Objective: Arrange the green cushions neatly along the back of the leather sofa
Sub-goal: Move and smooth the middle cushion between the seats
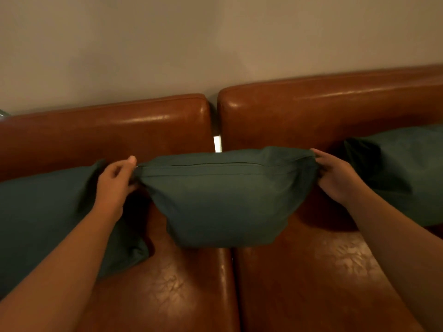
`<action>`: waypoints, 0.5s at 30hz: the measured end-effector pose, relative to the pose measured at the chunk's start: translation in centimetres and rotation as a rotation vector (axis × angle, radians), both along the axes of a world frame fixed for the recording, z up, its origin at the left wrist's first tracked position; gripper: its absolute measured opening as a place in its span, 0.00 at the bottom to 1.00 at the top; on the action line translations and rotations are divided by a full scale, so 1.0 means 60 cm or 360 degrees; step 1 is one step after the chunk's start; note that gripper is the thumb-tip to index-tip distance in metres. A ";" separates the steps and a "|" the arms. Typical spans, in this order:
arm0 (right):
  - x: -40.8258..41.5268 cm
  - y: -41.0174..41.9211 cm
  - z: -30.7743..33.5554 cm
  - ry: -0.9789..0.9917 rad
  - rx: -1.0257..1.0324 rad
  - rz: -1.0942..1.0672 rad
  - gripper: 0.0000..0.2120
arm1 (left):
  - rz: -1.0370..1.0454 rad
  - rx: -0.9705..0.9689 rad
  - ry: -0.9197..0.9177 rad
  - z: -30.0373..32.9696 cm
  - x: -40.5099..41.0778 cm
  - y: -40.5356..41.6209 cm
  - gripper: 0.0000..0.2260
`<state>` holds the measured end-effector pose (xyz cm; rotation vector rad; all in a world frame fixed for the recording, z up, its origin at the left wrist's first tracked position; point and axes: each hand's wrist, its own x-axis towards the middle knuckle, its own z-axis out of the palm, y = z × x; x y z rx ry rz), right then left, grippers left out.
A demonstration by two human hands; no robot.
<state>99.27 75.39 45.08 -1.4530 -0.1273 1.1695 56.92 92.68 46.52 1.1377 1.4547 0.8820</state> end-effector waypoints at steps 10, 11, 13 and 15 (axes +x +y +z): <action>-0.002 0.010 0.020 -0.1016 -0.0156 0.0202 0.08 | -0.0243 0.0359 0.0403 -0.004 -0.010 -0.014 0.11; 0.002 0.013 0.018 -0.1125 -0.0173 0.0193 0.08 | -0.0217 0.0372 0.0397 -0.009 -0.013 -0.013 0.09; 0.005 0.023 0.016 -0.1290 -0.0204 0.0230 0.10 | -0.0189 0.0387 0.0481 -0.024 -0.026 -0.011 0.04; 0.003 0.032 0.016 -0.1547 -0.0277 0.0410 0.11 | -0.0182 0.0365 0.0637 -0.039 -0.034 -0.013 0.08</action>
